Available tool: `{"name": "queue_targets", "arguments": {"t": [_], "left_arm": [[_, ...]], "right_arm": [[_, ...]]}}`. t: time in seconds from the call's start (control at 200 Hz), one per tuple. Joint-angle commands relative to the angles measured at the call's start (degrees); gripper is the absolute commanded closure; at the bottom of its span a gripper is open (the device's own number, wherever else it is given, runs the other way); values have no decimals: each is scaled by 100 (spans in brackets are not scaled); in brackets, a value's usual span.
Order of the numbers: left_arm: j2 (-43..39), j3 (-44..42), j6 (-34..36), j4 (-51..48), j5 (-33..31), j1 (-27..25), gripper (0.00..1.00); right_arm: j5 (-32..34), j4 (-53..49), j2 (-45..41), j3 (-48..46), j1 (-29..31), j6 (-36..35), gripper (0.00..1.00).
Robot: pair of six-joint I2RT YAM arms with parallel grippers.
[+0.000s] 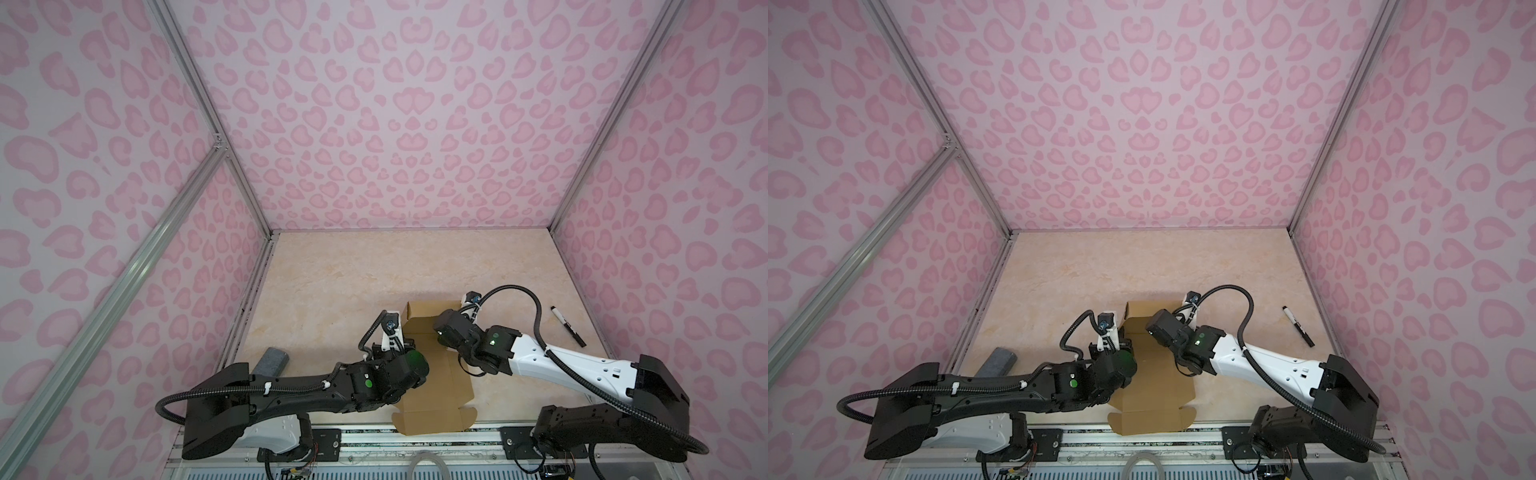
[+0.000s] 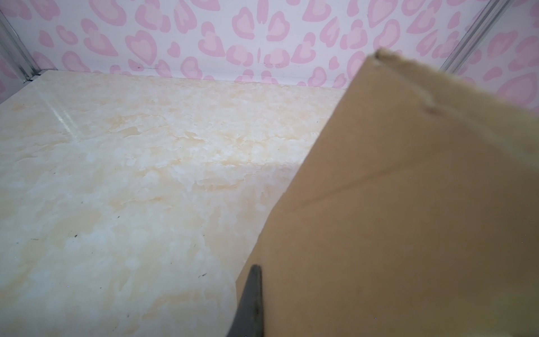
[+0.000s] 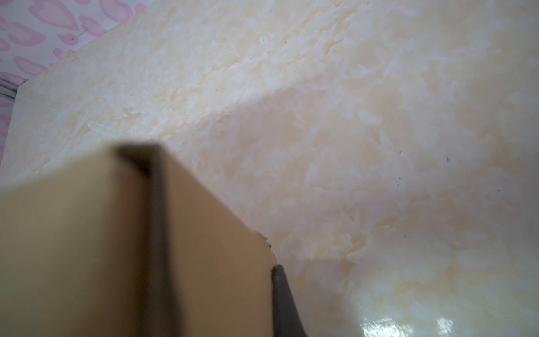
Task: Fold the paper box
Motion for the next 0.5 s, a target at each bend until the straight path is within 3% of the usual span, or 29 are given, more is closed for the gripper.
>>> {"name": "queue_targets", "arguments": {"t": [0.0, 0.115, 0.495], "left_arm": [[31, 47, -212, -17, -342, -6, 96], [40, 47, -213, -34, -352, -3, 96], [111, 96, -213, -95, -368, -4, 96]], "right_arm": [[331, -136, -16, -90, -54, 187, 92], [346, -153, -83, -156, -49, 224, 80], [293, -184, -308, -231, -49, 196, 63]]}}
